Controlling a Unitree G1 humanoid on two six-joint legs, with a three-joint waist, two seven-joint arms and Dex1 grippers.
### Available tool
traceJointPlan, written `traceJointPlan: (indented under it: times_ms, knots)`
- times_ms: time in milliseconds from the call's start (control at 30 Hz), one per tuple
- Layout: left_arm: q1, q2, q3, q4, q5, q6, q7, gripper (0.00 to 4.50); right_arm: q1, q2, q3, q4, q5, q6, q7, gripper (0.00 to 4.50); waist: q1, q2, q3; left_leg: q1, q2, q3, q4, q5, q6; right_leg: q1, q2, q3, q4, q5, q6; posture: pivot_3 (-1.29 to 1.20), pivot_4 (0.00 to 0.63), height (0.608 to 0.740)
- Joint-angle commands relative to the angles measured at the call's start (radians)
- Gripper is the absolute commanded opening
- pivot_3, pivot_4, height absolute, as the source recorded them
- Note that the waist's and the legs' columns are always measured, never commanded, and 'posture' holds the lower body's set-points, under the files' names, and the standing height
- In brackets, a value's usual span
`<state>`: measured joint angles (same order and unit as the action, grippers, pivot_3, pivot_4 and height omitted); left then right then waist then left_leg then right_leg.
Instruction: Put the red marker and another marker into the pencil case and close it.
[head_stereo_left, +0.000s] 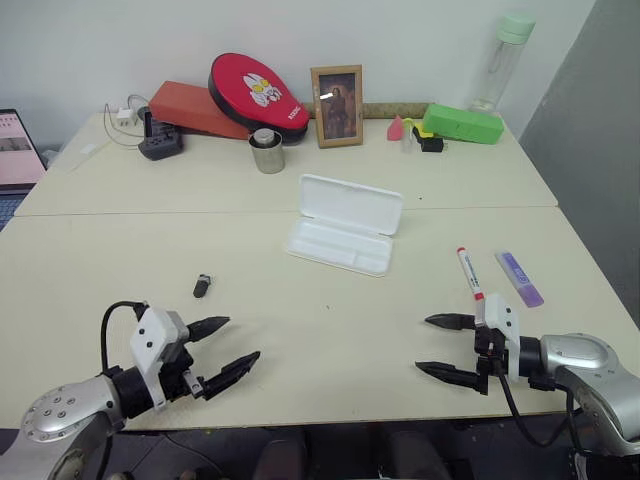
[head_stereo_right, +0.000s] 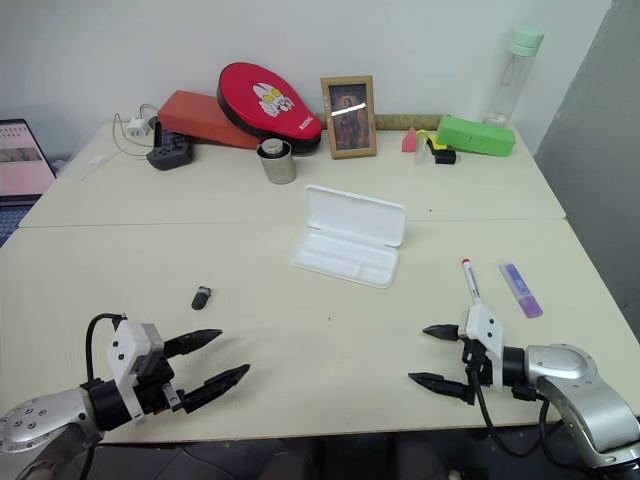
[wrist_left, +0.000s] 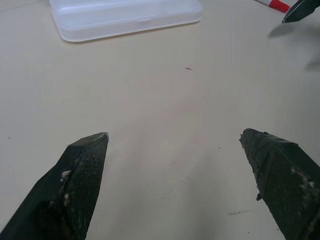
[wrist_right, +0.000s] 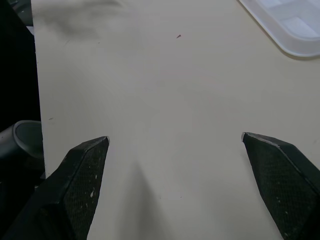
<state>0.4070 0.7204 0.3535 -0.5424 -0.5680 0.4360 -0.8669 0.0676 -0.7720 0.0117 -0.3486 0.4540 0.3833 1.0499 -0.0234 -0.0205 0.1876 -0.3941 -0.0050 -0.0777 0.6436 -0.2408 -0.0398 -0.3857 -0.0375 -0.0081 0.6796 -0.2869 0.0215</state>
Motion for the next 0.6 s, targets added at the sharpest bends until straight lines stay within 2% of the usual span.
traceJointPlan:
  times_ms: [33,600]
  knots:
    - [0.000,0.026,0.002,-0.013,-0.007,0.015,-0.020,4.50,0.006,-0.019,-0.008,-0.048,0.020,0.004,0.024,4.46,0.000,0.000,0.000,0.000,0.000,0.000,0.000,0.000,0.000,0.000,0.000,0.000,0.000,0.000,0.000,0.00,0.150,0.740]
    - [0.052,0.028,0.007,-0.035,-0.013,0.030,-0.042,4.50,0.031,-0.024,0.008,-0.075,0.018,0.028,0.040,4.46,0.001,0.000,0.000,0.000,0.000,0.000,0.000,0.000,0.000,0.000,0.000,0.000,0.000,-0.001,0.001,0.00,0.150,0.740]
